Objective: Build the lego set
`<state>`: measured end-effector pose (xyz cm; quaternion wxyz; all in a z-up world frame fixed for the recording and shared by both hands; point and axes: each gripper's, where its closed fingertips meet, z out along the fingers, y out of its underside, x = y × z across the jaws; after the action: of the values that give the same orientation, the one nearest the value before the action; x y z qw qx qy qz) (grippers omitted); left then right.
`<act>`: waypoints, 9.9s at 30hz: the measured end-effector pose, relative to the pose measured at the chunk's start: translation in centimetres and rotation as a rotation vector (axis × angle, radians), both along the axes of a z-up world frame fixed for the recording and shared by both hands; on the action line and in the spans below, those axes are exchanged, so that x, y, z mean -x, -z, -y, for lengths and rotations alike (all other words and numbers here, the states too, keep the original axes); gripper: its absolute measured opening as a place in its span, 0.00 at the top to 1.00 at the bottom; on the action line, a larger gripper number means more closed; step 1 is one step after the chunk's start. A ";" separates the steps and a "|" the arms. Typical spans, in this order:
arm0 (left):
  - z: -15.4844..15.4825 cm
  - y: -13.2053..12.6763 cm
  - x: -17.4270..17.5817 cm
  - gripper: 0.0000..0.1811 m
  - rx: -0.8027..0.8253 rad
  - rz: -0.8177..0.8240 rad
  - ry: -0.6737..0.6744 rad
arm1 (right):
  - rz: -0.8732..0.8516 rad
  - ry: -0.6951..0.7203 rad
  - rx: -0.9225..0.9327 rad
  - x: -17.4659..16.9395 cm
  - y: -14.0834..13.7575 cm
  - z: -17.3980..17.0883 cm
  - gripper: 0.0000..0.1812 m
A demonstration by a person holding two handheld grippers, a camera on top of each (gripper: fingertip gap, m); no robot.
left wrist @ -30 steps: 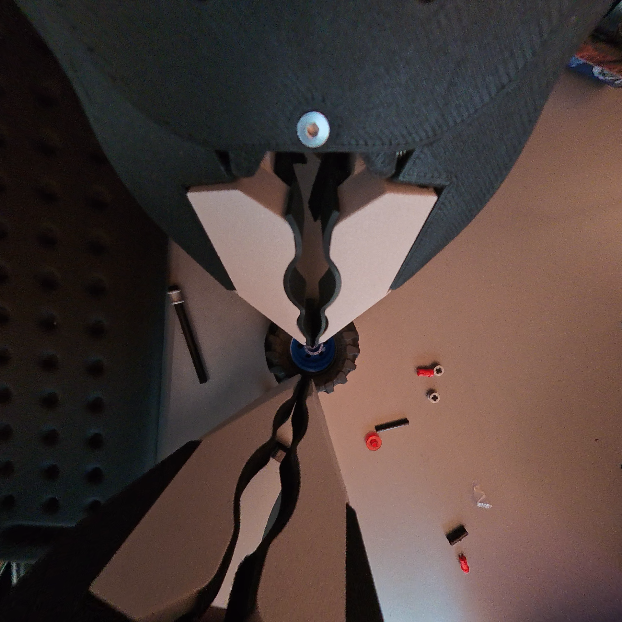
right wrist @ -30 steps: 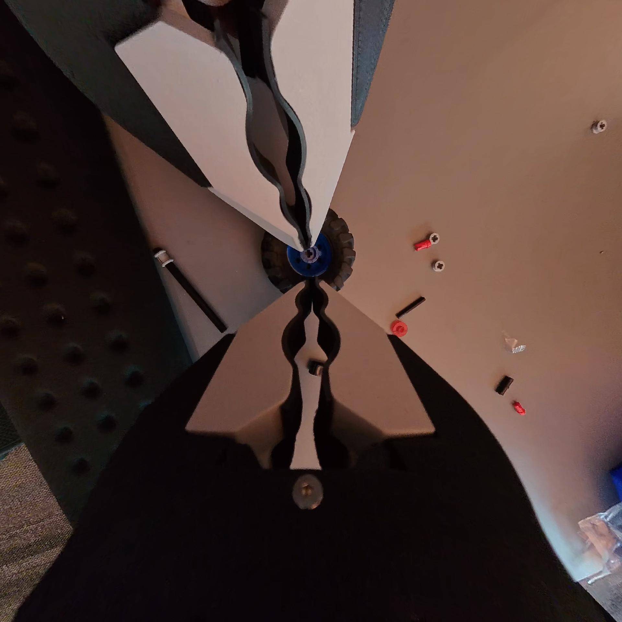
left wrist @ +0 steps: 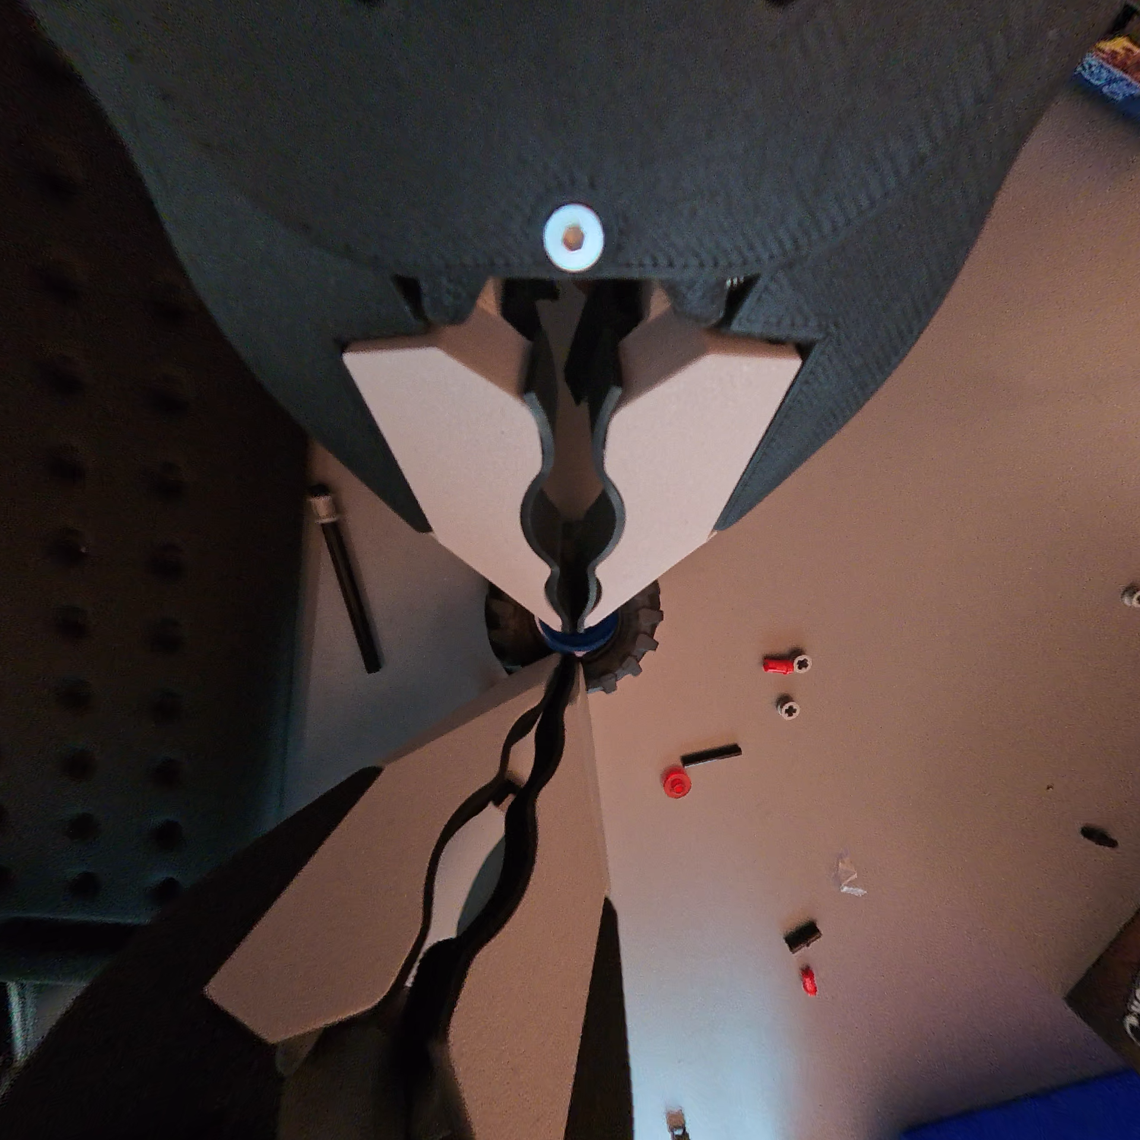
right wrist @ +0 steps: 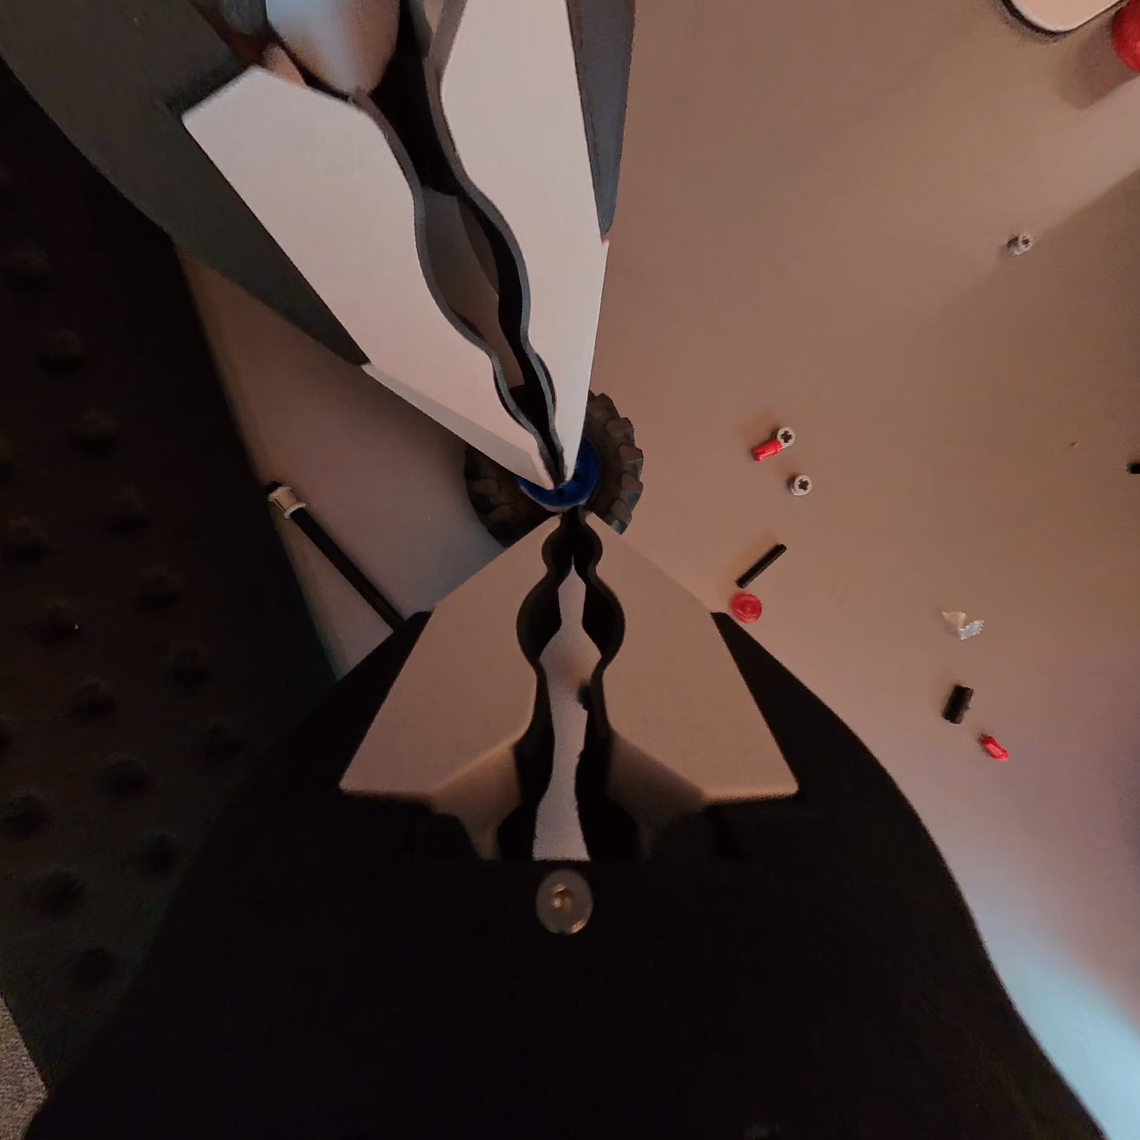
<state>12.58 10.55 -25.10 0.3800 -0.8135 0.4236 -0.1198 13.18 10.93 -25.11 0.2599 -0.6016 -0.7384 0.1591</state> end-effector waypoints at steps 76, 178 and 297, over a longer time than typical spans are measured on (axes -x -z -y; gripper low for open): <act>2.3 -2.0 3.1 1.00 -0.086 0.017 0.040 | -0.068 -0.018 0.034 1.7 -0.5 2.4 1.00; 0.2 -0.2 4.0 0.98 -0.243 -0.539 0.105 | -0.200 -0.051 0.037 4.0 0.2 3.1 1.00; 5.6 -0.4 3.1 1.00 0.061 0.072 0.096 | -0.215 -0.187 -0.095 3.2 -1.0 5.7 1.00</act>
<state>9.51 4.99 -24.67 0.3639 -0.7987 0.4442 -0.1800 10.02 5.21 -24.07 0.3495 -0.4967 -0.7658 0.2112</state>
